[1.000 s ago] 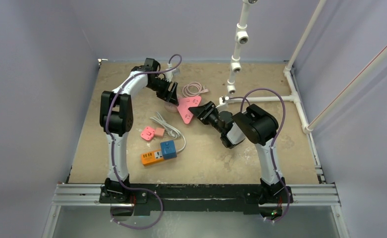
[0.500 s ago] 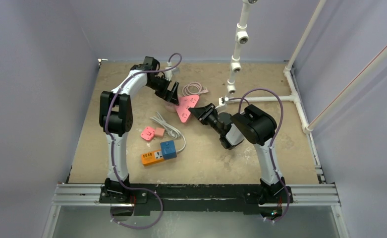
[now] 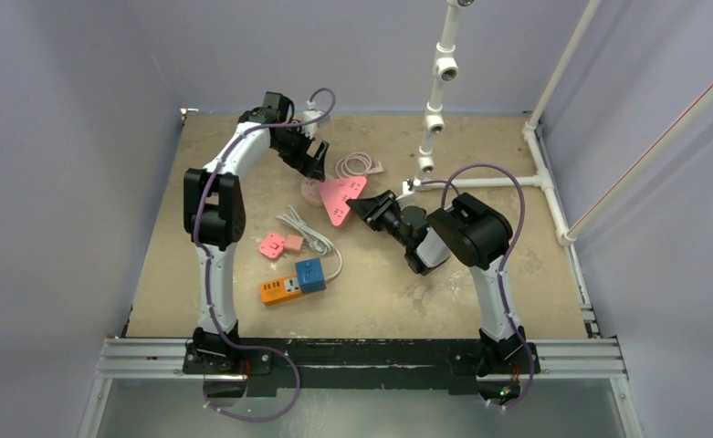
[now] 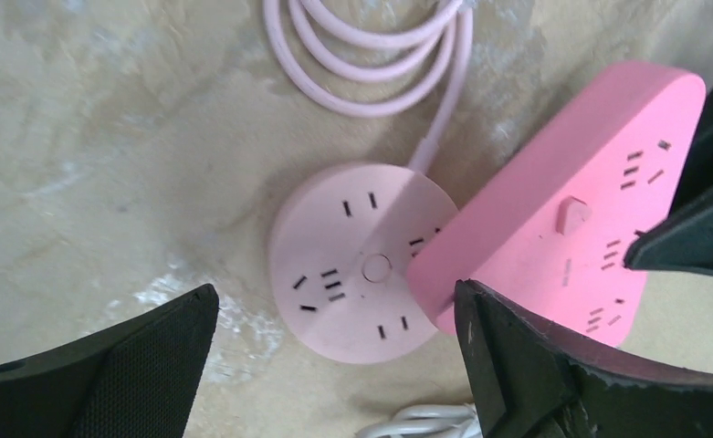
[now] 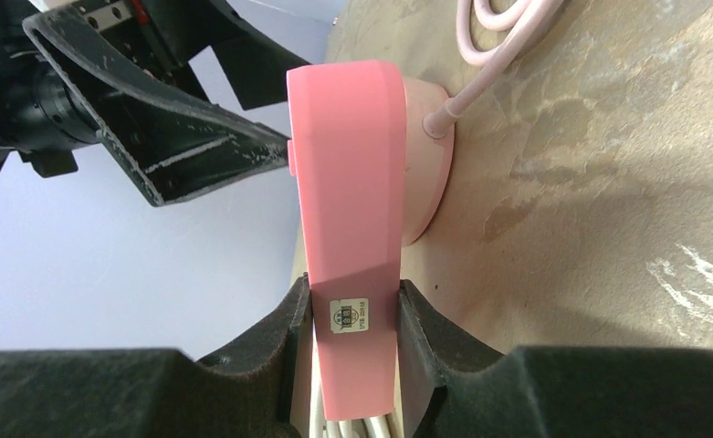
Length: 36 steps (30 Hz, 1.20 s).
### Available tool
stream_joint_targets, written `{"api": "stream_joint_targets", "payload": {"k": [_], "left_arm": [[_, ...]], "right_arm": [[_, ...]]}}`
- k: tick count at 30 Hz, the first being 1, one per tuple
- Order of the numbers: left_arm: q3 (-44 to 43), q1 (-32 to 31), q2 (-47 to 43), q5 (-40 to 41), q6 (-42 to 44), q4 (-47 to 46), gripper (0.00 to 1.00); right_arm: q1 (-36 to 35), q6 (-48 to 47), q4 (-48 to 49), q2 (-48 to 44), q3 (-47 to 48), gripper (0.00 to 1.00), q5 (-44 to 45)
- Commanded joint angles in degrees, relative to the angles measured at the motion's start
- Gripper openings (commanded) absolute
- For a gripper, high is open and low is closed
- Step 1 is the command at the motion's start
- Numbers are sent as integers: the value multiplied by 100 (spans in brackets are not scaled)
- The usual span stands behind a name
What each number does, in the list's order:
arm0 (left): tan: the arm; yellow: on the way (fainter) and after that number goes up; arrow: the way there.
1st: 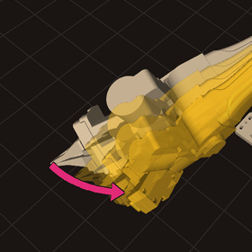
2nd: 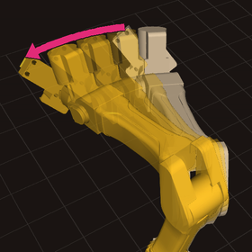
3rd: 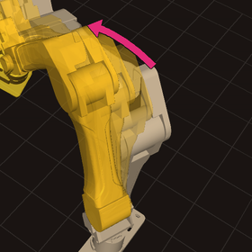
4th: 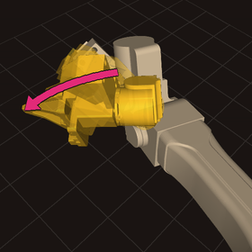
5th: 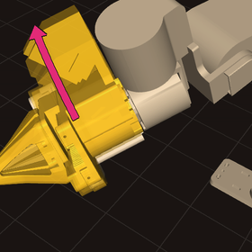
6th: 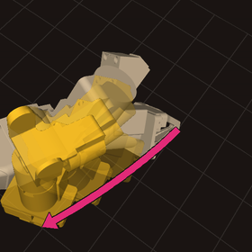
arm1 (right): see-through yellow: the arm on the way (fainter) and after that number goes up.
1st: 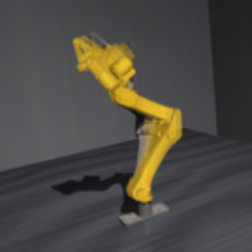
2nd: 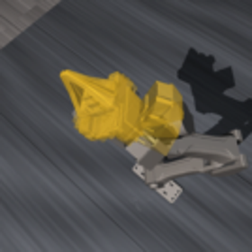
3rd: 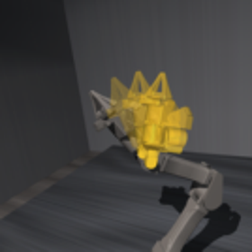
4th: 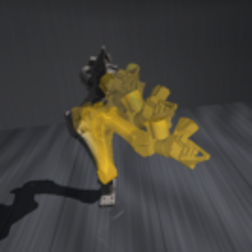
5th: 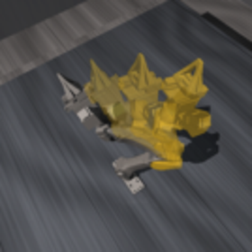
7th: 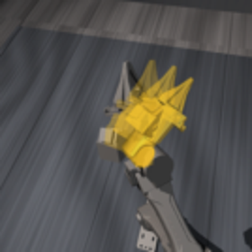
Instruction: Insert the plug
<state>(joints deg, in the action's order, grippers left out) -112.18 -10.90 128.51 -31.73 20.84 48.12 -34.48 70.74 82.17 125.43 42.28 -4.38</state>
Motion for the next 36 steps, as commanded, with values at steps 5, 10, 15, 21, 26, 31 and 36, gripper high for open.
{"api": "stream_joint_targets", "payload": {"k": [5,10,15,21,26,31,36], "left_arm": [[-686,35,495,113,242,-275,99],[-724,26,702,-424,460,112,99],[-638,35,772,-621,604,410,95],[-253,18,640,-1250,717,580,78],[115,6,449,-1589,879,622,77],[117,44,356,-1632,919,572,74],[183,17,375,-1743,1294,869,62]], "right_arm": [[-1,245,131,-434,-57,2,-349],[66,301,107,-492,-142,1,-397],[154,294,-52,-752,-319,0,-406],[234,202,-237,-1161,-652,0,-454],[287,173,-287,-1280,-950,0,-514],[446,103,139,-961,-973,0,-949],[576,-116,96,-1115,-1002,0,-1156]]}}
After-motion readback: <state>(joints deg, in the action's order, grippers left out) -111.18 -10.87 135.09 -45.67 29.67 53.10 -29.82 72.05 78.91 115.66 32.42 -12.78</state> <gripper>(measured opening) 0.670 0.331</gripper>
